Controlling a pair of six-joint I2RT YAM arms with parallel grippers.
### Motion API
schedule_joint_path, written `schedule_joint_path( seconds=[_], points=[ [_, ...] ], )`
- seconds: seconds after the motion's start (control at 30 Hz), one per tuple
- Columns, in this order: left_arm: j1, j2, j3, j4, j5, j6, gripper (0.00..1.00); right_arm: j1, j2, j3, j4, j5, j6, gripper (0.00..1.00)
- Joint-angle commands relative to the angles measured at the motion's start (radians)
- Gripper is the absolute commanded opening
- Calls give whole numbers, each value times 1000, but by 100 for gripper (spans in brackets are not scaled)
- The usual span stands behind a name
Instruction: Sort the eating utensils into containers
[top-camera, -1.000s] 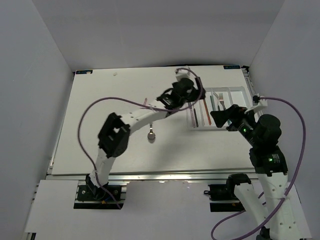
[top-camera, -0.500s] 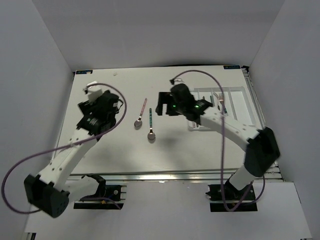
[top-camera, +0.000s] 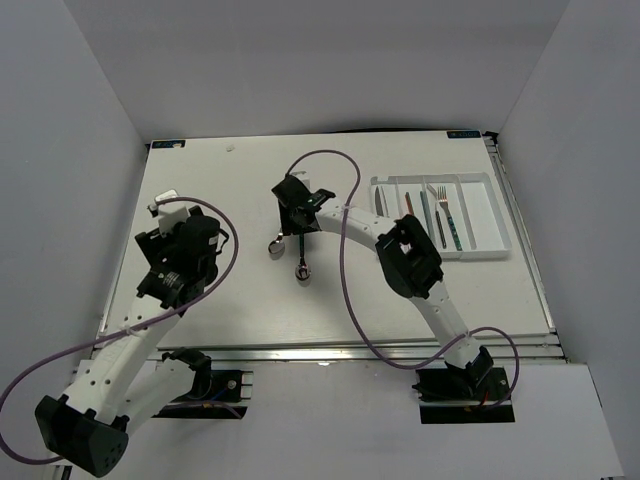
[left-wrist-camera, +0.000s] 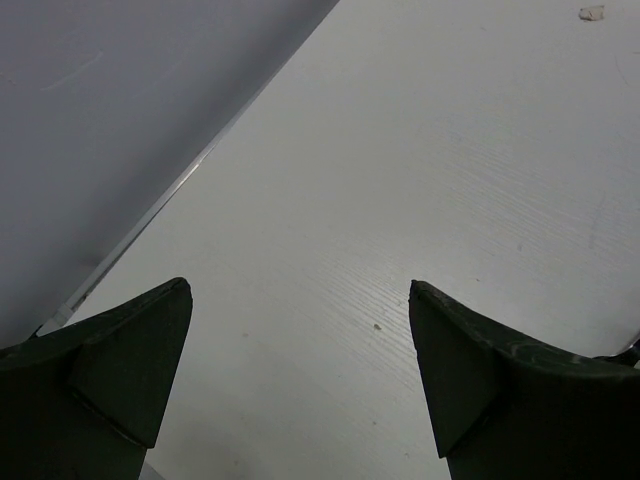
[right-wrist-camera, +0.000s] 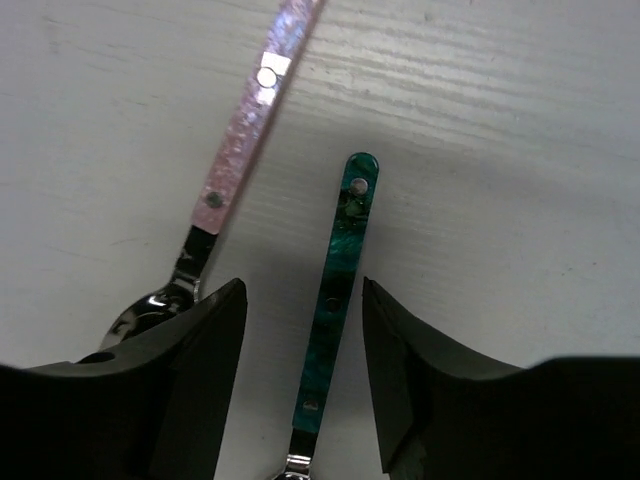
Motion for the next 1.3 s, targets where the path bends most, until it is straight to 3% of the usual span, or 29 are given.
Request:
schedule_joint_path(
  seconds=[0.0,0.07,0.3,0.43,0.5,0.6,0.73,0.87,1.03,1.13,1.27],
  points=[
    [1,-13,4,20,35,18,98,-3,24,61,-72,16,4,54],
    [1,-29,0,29,42,23,98,-3,32,46,-86,28,13,50],
    [1,-56,-5,31,63,29,98,-18,-39,-146,-42,-16,19,1],
    [1,-56,-7,35,72,32,98,-72,-164,-227,30,-113,-59,0],
    [1,-61,-5,34,77,32,98,-107,-281,-278,73,-186,-180,0],
    [1,-75,-10,40,103,33,98,-228,-426,-330,69,-283,-365,0],
    [1,-73,-19,66,190,44,98,-495,-531,-342,-2,-293,-592,0],
    [1,-44,-13,64,247,46,98,-685,-542,-394,16,-80,-838,0],
    [1,-79,-26,71,241,44,98,-837,-498,-408,173,-121,-1089,0],
    [1,-87,-30,78,249,47,98,-879,-438,-335,132,-78,-1113,0],
    [1,-70,-26,83,266,52,98,-905,-390,-360,147,-98,-1099,0]
  ],
)
